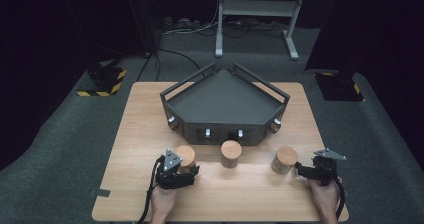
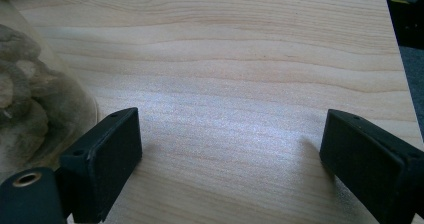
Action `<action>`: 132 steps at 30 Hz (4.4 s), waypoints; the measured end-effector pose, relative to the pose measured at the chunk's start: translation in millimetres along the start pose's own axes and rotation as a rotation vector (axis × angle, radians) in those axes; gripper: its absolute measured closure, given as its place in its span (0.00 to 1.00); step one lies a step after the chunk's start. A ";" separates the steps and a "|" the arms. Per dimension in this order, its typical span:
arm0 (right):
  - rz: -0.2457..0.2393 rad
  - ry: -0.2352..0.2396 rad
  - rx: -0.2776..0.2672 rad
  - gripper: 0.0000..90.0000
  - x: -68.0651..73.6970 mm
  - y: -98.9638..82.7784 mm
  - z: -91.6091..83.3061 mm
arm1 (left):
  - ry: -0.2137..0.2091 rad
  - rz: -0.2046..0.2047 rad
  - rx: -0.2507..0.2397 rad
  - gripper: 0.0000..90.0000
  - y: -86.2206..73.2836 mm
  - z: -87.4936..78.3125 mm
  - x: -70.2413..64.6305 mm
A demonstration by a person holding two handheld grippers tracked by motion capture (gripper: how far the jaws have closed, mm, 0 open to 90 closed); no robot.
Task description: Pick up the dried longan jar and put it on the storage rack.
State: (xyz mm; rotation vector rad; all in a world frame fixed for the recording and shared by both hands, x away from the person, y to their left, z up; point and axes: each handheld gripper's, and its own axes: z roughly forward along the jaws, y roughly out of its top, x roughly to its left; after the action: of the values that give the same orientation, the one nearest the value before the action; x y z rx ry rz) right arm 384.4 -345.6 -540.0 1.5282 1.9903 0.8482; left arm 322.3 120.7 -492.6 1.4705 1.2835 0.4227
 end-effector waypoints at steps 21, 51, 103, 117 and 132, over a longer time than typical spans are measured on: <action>0.000 0.000 0.000 0.10 0.0 0.0 0.0 | -0.045 0.009 0.024 0.28 53.5 1.4 -13.4; 0.000 0.000 0.000 0.10 0.0 0.0 0.0 | -0.092 0.042 0.038 0.29 107.1 6.1 -29.6; 0.000 0.001 0.000 0.10 -0.1 0.0 0.0 | -0.080 0.084 0.030 0.29 175.0 57.5 -44.4; 0.000 0.001 0.000 0.10 -0.1 0.0 0.0 | -0.026 0.091 0.025 0.29 175.9 79.8 -38.1; 0.000 0.001 0.000 0.10 -0.1 0.0 0.0 | 0.003 0.076 0.015 0.29 176.4 98.1 -33.8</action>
State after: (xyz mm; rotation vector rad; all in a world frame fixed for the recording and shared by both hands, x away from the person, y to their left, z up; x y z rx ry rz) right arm 384.4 -345.8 -540.0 1.5282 1.9908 0.8500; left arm 473.4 74.7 -362.4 1.5353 1.2386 0.4669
